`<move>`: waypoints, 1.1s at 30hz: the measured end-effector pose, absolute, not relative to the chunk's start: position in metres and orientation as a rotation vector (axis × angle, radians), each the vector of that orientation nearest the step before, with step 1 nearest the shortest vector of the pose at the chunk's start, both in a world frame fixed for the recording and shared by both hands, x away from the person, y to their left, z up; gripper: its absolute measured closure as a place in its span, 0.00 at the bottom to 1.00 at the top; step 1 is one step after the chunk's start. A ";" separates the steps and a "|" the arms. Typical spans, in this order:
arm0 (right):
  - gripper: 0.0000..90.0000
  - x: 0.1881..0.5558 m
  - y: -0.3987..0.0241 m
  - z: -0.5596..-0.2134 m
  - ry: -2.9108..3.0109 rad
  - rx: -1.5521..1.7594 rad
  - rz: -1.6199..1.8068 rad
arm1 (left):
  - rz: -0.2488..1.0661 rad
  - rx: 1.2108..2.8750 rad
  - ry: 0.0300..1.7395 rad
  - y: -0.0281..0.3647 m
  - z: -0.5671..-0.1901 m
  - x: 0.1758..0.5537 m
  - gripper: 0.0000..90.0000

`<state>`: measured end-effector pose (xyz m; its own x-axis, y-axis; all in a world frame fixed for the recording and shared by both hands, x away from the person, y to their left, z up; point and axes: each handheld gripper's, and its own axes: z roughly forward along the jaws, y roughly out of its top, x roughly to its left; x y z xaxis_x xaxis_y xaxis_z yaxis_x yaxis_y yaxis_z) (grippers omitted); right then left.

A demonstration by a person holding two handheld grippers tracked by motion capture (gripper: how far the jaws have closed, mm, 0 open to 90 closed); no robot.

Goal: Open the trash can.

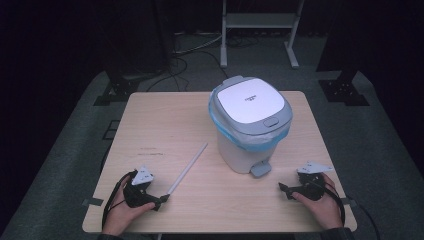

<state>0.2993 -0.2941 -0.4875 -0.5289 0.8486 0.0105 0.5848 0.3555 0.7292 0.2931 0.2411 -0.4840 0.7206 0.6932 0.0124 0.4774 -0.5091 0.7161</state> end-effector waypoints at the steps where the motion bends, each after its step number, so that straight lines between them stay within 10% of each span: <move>1: 0.10 0.299 -0.294 -0.488 2.254 1.258 0.984 | 0.388 2.207 0.882 0.241 -0.484 0.293 0.00; 21: 0.11 0.299 -0.294 -0.488 2.251 1.260 0.984 | 0.393 2.206 0.889 0.241 -0.484 0.293 0.00; 33: 0.66 0.295 -0.294 -0.483 2.215 1.242 1.037 | 0.394 2.204 0.893 0.241 -0.484 0.294 0.00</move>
<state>0.2950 -0.2943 -0.4827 -0.5279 0.8492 0.0161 0.5561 0.3313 0.7622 0.2937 0.2411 -0.4841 0.7140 0.7000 0.0137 0.4815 -0.5053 0.7161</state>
